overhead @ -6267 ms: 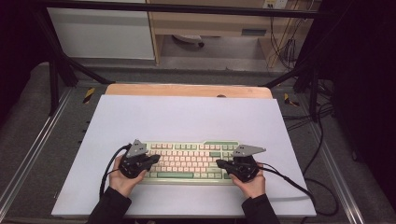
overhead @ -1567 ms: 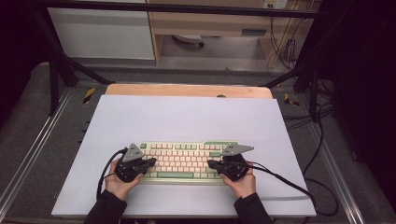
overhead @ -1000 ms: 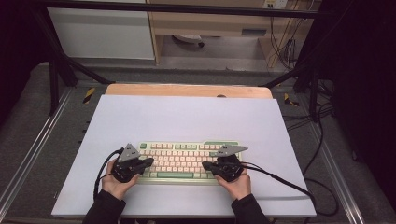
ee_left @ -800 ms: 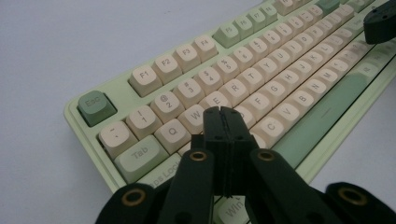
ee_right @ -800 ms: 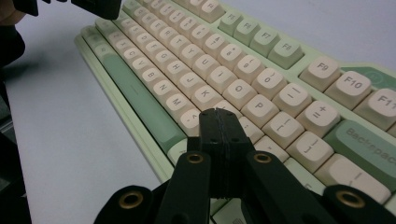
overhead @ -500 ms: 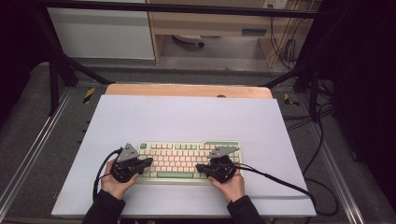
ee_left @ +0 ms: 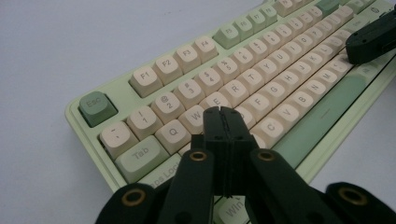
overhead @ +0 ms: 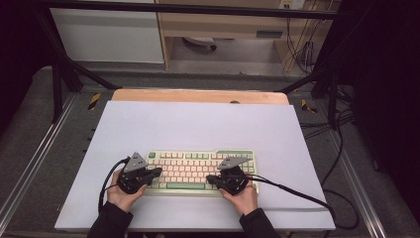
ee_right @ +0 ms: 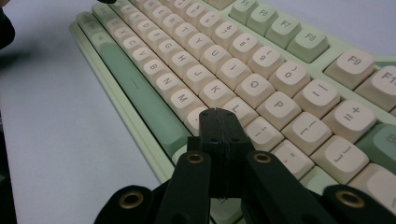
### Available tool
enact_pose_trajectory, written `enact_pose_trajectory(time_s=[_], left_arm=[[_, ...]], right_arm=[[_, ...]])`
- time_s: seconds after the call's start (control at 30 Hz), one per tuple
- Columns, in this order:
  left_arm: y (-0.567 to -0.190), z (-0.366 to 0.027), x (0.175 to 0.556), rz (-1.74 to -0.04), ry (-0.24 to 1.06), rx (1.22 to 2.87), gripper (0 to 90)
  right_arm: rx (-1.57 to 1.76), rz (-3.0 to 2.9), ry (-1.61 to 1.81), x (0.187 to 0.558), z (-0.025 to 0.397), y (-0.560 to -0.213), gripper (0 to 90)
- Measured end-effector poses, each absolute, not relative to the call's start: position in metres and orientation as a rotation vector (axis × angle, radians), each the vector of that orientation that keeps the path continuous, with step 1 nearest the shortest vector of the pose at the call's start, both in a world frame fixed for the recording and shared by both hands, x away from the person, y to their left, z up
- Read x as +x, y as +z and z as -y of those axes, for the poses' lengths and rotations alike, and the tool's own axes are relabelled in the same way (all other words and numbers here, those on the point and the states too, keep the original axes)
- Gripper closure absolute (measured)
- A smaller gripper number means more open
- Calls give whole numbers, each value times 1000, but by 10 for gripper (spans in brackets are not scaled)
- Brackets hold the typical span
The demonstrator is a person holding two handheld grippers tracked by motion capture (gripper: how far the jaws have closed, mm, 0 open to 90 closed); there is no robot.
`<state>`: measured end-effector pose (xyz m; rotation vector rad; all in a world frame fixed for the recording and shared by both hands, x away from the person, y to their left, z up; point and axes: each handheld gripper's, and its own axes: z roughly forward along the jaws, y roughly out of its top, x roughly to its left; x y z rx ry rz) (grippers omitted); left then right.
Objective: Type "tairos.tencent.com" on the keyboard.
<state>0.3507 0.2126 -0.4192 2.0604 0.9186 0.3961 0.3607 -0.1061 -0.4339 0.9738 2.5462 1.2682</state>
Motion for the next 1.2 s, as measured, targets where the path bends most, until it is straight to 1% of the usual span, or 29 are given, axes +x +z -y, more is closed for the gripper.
enact_pose_trajectory(time_s=[0.37, 0.73, 1.2], left_arm=[[-416, -209, 350, -911, 393, 2057, 900], [-413, -193, 351, -884, 378, 2066, 900], [-412, -176, 359, -868, 370, 2082, 900]], right_arm=[[972, -2483, 1285, 360, 121, -418, 900], [996, -2454, 1283, 361, 134, -414, 900], [999, -2444, 1285, 361, 139, -414, 900]])
